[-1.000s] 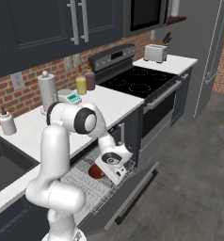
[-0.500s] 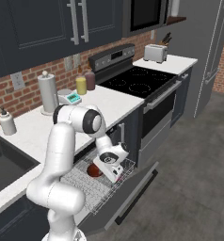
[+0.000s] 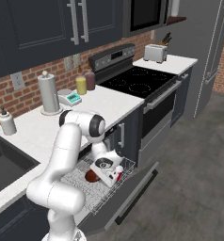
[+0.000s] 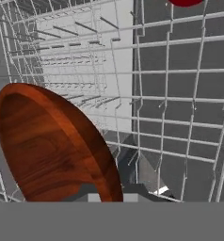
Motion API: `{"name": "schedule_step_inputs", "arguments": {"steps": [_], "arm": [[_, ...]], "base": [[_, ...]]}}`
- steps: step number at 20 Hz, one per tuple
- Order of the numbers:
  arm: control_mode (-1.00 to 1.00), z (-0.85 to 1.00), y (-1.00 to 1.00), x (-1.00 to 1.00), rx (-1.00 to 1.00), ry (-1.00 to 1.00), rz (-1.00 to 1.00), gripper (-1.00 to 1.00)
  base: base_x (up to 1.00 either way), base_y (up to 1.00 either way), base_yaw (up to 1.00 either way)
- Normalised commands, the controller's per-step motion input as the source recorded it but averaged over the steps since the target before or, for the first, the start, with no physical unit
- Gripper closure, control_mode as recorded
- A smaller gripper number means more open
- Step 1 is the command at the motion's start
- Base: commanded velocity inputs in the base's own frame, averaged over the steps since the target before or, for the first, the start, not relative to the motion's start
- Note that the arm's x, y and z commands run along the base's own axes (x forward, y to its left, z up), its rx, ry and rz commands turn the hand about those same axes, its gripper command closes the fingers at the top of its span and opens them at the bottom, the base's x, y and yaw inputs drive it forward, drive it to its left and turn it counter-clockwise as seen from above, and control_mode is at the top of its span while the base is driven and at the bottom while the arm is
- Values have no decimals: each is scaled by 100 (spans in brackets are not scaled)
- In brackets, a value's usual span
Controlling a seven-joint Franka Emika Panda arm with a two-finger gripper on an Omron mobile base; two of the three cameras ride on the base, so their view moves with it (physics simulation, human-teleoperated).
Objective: Pick up the cup and bowl from the counter, place them in the dishwasher, and close the dishwasher door.
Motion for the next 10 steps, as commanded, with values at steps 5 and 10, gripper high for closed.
{"name": "schedule_step_inputs", "arguments": {"steps": [5, 10], "arm": [[-100, -53, 0, 20, 0, 8, 6, 100], [-100, -54, 0, 10, 0, 4, 5, 100]], "base": [[0, 0, 0], [0, 0, 0]]}}
